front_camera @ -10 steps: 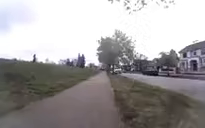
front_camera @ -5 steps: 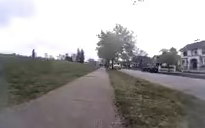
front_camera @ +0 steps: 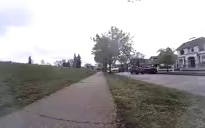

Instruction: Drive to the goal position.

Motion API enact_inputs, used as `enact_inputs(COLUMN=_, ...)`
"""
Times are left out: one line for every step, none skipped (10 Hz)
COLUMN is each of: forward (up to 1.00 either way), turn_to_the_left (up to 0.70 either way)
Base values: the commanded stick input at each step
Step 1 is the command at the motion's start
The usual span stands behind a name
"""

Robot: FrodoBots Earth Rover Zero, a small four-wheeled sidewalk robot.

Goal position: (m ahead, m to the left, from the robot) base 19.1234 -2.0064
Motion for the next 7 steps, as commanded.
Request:
enact_inputs(forward=0.00, turn_to_the_left=0.00)
enact_inputs(forward=0.00, turn_to_the_left=0.00)
enact_inputs(forward=1.00, turn_to_the_left=0.00)
enact_inputs(forward=1.00, turn_to_the_left=0.00)
enact_inputs(forward=1.00, turn_to_the_left=0.00)
enact_inputs(forward=1.00, turn_to_the_left=0.06)
enact_inputs(forward=1.00, turn_to_the_left=0.25)
